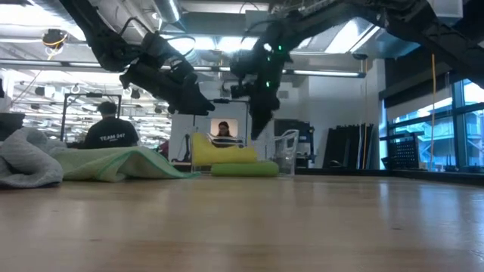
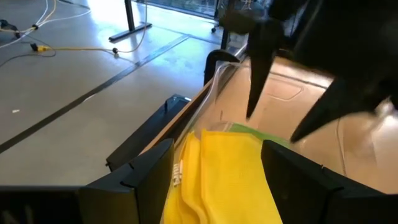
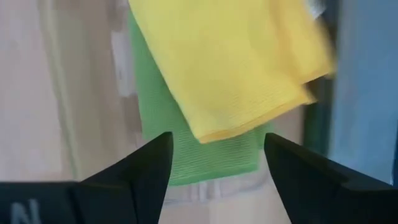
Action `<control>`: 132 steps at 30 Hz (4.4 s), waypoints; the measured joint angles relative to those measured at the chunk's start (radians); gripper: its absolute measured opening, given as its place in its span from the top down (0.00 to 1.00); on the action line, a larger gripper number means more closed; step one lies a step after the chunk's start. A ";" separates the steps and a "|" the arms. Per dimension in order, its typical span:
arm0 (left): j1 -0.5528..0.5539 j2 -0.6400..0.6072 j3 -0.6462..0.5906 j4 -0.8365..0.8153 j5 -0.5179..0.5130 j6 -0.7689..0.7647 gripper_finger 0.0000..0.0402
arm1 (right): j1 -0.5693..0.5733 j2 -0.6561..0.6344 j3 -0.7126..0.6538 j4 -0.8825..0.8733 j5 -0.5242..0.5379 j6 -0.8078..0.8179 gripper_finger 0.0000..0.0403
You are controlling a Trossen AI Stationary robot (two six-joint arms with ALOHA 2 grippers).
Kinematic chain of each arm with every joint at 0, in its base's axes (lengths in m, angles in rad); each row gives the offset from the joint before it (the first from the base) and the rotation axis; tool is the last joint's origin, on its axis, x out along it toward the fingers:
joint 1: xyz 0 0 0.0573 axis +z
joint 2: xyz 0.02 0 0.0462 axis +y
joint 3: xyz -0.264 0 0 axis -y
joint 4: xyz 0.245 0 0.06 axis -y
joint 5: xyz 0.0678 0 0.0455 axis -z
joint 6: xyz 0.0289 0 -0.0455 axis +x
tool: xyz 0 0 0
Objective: Fold microfiber towels
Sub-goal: Fold the light green microfiber cloth
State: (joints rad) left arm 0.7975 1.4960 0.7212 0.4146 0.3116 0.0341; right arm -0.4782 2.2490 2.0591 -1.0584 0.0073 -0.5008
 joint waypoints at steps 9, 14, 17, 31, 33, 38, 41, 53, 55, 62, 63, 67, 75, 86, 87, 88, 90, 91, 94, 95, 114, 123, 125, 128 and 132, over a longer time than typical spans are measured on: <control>0.000 0.000 0.000 -0.087 -0.014 0.044 0.42 | 0.019 -0.001 0.279 -0.267 -0.045 0.162 0.37; -0.002 0.000 0.000 -0.152 -0.017 0.065 0.42 | 0.086 -0.027 0.239 -0.331 -0.212 0.234 0.37; -0.014 0.000 0.000 -0.171 -0.017 0.066 0.42 | 0.135 -0.043 0.178 -0.328 -0.214 0.231 0.37; -0.124 -0.068 0.001 -0.382 0.044 0.189 0.42 | 0.234 -0.379 -0.443 -0.041 -0.133 0.375 0.37; -0.140 -0.127 0.001 -0.467 -0.014 0.203 0.42 | 0.243 -0.497 -0.631 0.098 -0.109 0.430 0.37; -0.214 -0.336 0.018 -0.635 -0.156 0.145 0.42 | 0.287 -0.781 -1.048 0.469 0.096 0.525 0.37; -0.315 -0.427 0.032 -0.652 -0.230 0.066 0.42 | 0.325 -0.895 -1.240 0.646 0.187 0.578 0.37; -0.778 -0.150 0.203 -0.983 -0.688 -0.159 0.42 | 0.498 -1.004 -1.737 1.386 0.339 0.720 0.37; -0.786 -0.041 0.302 -1.083 -0.680 -0.200 0.42 | 0.533 -1.004 -1.770 1.466 0.340 0.707 0.37; -0.770 0.285 0.560 -1.467 -0.705 -0.392 0.42 | 0.607 -1.005 -1.793 1.544 0.385 0.628 0.37; -0.769 0.316 0.580 -1.524 -0.727 -0.424 0.42 | 0.611 -1.005 -1.792 1.545 0.385 0.621 0.37; -0.772 0.378 0.610 -1.579 -0.745 -0.506 0.42 | 0.618 -1.005 -1.791 1.549 0.385 0.589 0.37; -0.787 0.381 0.636 -1.528 -0.617 -0.575 0.42 | 0.617 -1.005 -1.791 1.548 0.419 0.551 0.37; -0.846 0.377 0.610 -1.524 -0.638 -0.592 0.42 | 0.617 -1.005 -1.790 1.548 0.421 0.552 0.37; -0.846 0.377 0.601 -1.519 -0.638 -0.600 0.42 | 0.617 -1.005 -1.790 1.548 0.421 0.552 0.37; -0.846 0.377 0.590 -1.508 -0.637 -0.602 0.42 | 0.617 -1.004 -1.790 1.548 0.420 0.552 0.37; -0.845 0.377 0.566 -1.455 -0.606 -0.601 0.42 | 0.617 -1.004 -1.790 1.548 0.420 0.554 0.37; -0.845 0.377 0.555 -1.425 -0.587 -0.601 0.42 | 0.617 -1.004 -1.790 1.548 0.420 0.557 0.37; -0.847 0.378 0.541 -1.411 -0.598 -0.601 0.42 | 0.617 -1.004 -1.790 1.548 0.420 0.570 0.37; -0.847 0.378 0.541 -1.421 -0.616 -0.600 0.42 | 0.617 -1.004 -1.790 1.548 0.420 0.571 0.37; -0.808 0.435 0.470 -1.446 -0.647 -0.555 0.42 | 0.617 -1.004 -1.789 1.538 0.419 0.574 0.37; -0.815 0.439 0.476 -1.434 -0.654 -0.494 0.56 | 0.617 -1.005 -1.789 1.534 0.419 0.574 0.37; -0.821 0.439 0.475 -1.432 -0.650 -0.494 0.64 | 0.617 -1.005 -1.790 1.535 0.419 0.574 0.37; -0.834 0.441 0.475 -1.430 -0.642 -0.469 0.80 | 0.617 -1.005 -1.789 1.535 0.419 0.573 0.37; -0.851 0.445 0.501 -1.461 -0.645 -0.446 0.98 | 0.617 -1.005 -1.790 1.535 0.419 0.573 0.37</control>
State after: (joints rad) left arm -0.0537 1.9407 1.2221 -1.0465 -0.3337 -0.4118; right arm 0.1387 1.2438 0.2695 0.4763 0.4259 0.0723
